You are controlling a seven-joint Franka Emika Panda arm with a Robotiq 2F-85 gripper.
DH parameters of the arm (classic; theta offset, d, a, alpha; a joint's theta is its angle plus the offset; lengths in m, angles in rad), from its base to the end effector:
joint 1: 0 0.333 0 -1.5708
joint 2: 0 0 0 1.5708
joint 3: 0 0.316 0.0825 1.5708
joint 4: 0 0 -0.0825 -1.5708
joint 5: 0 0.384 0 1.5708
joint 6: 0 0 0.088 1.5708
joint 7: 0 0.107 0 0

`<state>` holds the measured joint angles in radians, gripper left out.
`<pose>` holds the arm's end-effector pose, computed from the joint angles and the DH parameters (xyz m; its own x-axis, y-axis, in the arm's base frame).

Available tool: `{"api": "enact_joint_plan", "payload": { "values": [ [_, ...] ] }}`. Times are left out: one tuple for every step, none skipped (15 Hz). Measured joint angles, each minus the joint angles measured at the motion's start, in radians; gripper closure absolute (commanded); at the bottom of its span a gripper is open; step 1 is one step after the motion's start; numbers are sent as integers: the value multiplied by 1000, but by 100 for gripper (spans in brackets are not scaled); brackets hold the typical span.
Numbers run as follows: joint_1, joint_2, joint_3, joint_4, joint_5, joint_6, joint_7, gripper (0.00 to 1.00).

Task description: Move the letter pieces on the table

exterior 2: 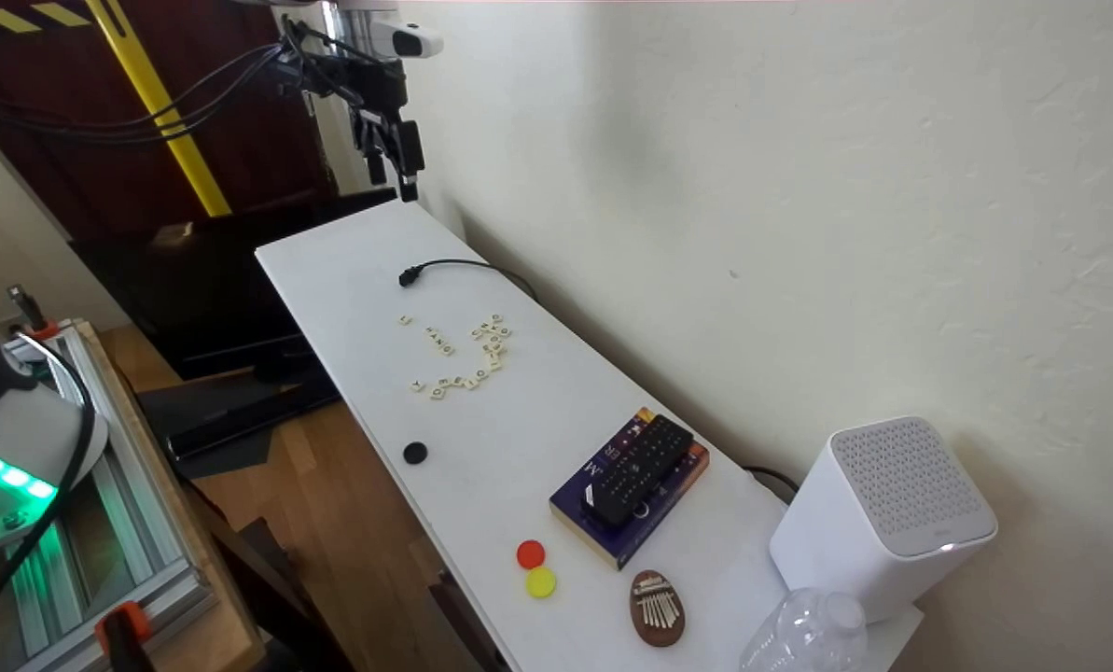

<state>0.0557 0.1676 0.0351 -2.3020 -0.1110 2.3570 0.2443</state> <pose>0.5112 0.0452 0.2655 0.9926 -0.0746 -0.0958 -0.0661 -0.9938 0.0890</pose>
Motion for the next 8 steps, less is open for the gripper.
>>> {"api": "enact_joint_plan", "payload": {
  "values": [
    [4,0,0,0,-1,0,3,0],
    [9,2,2,0,-1,-3,4,0],
    [14,10,4,0,1,-3,4,0],
    [17,24,5,1,3,-2,4,0],
    [19,43,6,1,4,2,4,0],
    [19,65,5,2,4,13,5,0],
    [19,91,4,2,5,30,7,0],
    [19,118,2,3,5,50,13,0]
  ]
}}
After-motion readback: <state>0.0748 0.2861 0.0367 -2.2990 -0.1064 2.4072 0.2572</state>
